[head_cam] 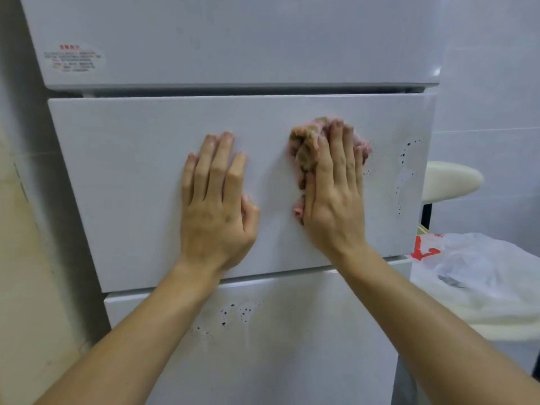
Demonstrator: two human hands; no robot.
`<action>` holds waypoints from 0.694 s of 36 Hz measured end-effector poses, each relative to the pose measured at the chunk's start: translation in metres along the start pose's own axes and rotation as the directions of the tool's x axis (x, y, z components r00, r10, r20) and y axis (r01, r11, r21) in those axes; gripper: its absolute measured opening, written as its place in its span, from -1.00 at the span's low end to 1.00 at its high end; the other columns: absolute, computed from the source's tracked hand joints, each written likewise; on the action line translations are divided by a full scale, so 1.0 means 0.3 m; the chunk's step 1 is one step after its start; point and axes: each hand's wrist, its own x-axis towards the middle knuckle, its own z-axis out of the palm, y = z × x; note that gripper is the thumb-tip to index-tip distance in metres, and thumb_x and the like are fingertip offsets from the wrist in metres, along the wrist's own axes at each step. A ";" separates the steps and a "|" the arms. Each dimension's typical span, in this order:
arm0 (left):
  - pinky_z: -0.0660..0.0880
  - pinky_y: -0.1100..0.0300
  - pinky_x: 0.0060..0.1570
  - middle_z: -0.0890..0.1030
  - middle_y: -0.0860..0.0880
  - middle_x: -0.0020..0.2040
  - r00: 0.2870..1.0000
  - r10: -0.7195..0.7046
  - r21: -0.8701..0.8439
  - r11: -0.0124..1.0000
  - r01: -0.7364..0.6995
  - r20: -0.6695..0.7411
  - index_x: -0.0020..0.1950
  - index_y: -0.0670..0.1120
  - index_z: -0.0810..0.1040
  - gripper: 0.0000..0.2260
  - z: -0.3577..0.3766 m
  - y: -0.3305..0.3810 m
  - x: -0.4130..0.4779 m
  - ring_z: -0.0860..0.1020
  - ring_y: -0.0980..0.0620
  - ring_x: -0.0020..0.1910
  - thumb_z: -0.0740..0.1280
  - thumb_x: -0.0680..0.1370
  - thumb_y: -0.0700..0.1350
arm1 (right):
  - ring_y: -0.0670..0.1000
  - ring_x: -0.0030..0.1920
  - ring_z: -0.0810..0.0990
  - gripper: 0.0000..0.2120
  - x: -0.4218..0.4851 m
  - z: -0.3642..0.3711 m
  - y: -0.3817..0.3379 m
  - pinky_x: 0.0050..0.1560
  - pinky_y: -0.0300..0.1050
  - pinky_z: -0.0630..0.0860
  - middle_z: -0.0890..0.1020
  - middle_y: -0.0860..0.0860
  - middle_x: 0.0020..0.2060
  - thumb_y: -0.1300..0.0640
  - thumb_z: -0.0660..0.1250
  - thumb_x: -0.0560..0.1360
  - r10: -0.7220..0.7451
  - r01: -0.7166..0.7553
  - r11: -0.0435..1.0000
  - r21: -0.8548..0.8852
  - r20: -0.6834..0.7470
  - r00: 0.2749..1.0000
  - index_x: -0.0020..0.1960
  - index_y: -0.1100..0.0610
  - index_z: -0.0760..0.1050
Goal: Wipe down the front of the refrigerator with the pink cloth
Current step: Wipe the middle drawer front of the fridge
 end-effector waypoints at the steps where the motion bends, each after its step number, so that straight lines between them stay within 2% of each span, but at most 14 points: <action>1: 0.07 -0.20 0.65 0.34 -0.26 0.60 1.000 -0.009 -0.001 1.000 0.009 -0.007 0.50 -0.27 0.44 -0.46 0.006 0.008 -0.002 0.23 -0.25 0.63 0.33 0.51 -0.23 | 0.32 0.64 0.09 -0.36 0.034 0.002 0.002 0.67 0.21 -0.03 0.17 0.38 0.60 0.36 0.33 0.60 0.004 -0.004 1.000 0.000 -0.021 1.000 0.61 0.39 0.16; 4: 0.05 -0.21 0.65 0.33 -0.27 0.60 0.999 -0.028 -0.005 1.000 0.028 -0.028 0.51 -0.29 0.43 -0.46 0.021 0.018 -0.007 0.22 -0.28 0.63 0.32 0.50 -0.24 | 0.35 0.63 0.16 -0.50 0.054 0.011 -0.001 0.66 0.25 0.05 0.22 0.37 0.59 0.30 0.13 0.68 0.022 -0.023 1.000 -0.013 -0.053 0.998 0.59 0.40 0.21; 8: 0.06 -0.22 0.65 0.32 -0.27 0.60 0.999 -0.022 -0.007 1.000 0.022 -0.045 0.51 -0.29 0.43 -0.46 0.030 0.013 -0.013 0.22 -0.29 0.63 0.32 0.51 -0.25 | 0.31 0.64 0.15 -0.48 -0.083 0.022 -0.008 0.65 0.26 0.09 0.23 0.37 0.58 0.24 0.20 0.68 0.030 -0.031 0.999 -0.014 -0.044 0.999 0.59 0.38 0.21; 11: 0.06 -0.23 0.64 0.31 -0.27 0.61 0.999 -0.015 -0.011 1.000 0.014 -0.043 0.52 -0.29 0.42 -0.46 0.034 0.011 -0.016 0.21 -0.28 0.64 0.31 0.52 -0.25 | 0.24 0.66 0.10 -0.48 -0.232 0.011 0.005 0.65 0.23 0.08 0.21 0.32 0.59 0.21 0.15 0.69 -0.007 0.007 1.000 -0.028 0.004 1.000 0.60 0.34 0.16; 14: 0.05 -0.22 0.65 0.30 -0.27 0.62 0.999 -0.009 -0.013 1.000 0.008 -0.047 0.53 -0.28 0.40 -0.46 0.038 0.011 -0.019 0.19 -0.28 0.64 0.29 0.53 -0.24 | 0.24 0.66 0.14 -0.47 -0.306 0.002 0.027 0.65 0.22 0.08 0.21 0.29 0.60 0.17 0.11 0.72 -0.049 0.052 0.997 -0.054 0.059 0.997 0.64 0.29 0.10; 16: 0.04 -0.21 0.65 0.30 -0.27 0.62 0.999 -0.011 -0.008 1.000 0.011 -0.045 0.53 -0.27 0.39 -0.45 0.039 0.010 -0.019 0.19 -0.27 0.65 0.29 0.53 -0.23 | 0.25 0.65 0.14 -0.48 -0.303 0.001 0.038 0.66 0.22 0.08 0.19 0.27 0.61 0.16 0.08 0.74 -0.066 0.071 0.996 -0.061 0.068 0.995 0.65 0.27 0.07; 20: 0.05 -0.22 0.65 0.28 -0.26 0.63 1.000 0.002 0.013 1.000 -0.002 -0.013 0.56 -0.23 0.40 -0.44 0.039 0.006 -0.022 0.18 -0.28 0.65 0.30 0.55 -0.14 | 0.19 0.68 0.03 -0.48 -0.265 -0.011 0.056 0.68 0.17 0.01 0.10 0.16 0.65 0.16 0.04 0.74 -0.093 0.099 0.993 -0.071 0.083 0.992 0.66 0.25 0.04; 23: 0.04 -0.23 0.64 0.26 -0.26 0.64 1.000 0.021 0.038 0.999 -0.021 0.002 0.58 -0.16 0.41 -0.47 0.040 0.001 -0.023 0.17 -0.29 0.66 0.29 0.61 -0.05 | 0.19 0.68 0.03 -0.49 -0.209 -0.022 0.078 0.67 0.17 0.02 0.12 0.20 0.64 0.18 0.05 0.73 -0.100 0.107 0.992 -0.068 0.091 0.991 0.64 0.27 0.10; 25: 0.03 -0.23 0.64 0.24 -0.26 0.65 1.000 0.021 0.047 0.999 -0.021 0.005 0.60 -0.13 0.39 -0.48 0.043 0.000 -0.023 0.15 -0.29 0.66 0.27 0.65 -0.01 | 0.21 0.67 0.06 -0.47 -0.155 -0.029 0.095 0.67 0.18 0.02 0.15 0.24 0.63 0.24 0.14 0.70 -0.107 0.111 0.992 -0.061 0.068 0.992 0.63 0.30 0.14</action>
